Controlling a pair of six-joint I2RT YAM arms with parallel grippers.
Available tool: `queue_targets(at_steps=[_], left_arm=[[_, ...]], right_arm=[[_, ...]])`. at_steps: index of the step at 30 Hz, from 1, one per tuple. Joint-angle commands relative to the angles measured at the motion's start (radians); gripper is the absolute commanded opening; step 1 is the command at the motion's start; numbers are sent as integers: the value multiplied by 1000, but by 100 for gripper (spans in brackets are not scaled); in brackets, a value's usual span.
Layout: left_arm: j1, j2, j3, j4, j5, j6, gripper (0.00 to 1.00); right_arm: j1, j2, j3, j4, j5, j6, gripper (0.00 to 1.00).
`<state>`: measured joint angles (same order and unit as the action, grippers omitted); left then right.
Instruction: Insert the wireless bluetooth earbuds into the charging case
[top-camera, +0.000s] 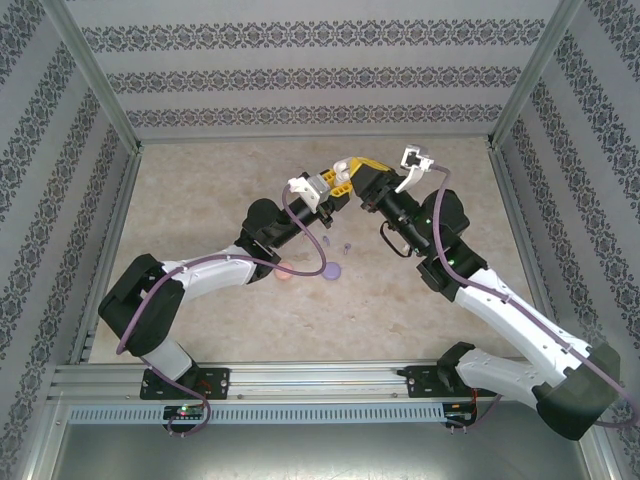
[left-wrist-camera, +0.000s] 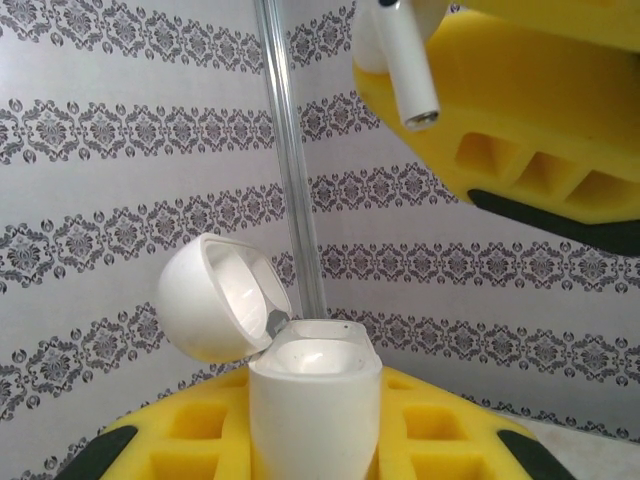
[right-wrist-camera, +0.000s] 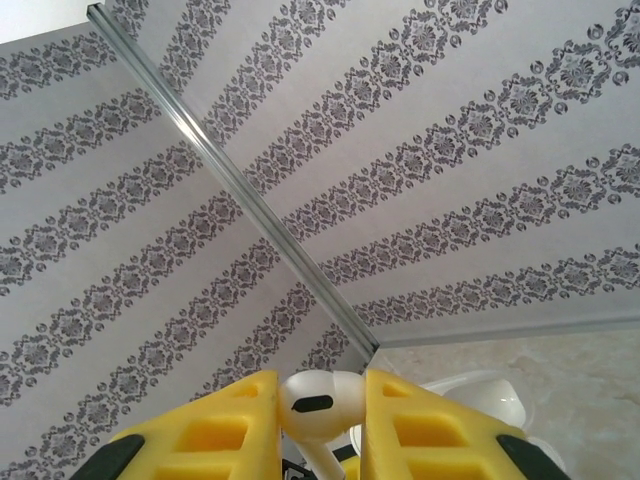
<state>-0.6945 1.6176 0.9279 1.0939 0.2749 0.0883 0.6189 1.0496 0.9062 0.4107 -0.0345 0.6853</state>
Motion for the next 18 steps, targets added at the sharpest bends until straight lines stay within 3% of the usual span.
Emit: queue_targets(at_steps=[1,18], left_arm=[[-18,1,37,86,-11,-31,0],[-20,-7,43,81,6,-30,0]], right_arm=[[-3,15,-1,62,-34,25,21],[-18,70,-36,103,-66,46,17]])
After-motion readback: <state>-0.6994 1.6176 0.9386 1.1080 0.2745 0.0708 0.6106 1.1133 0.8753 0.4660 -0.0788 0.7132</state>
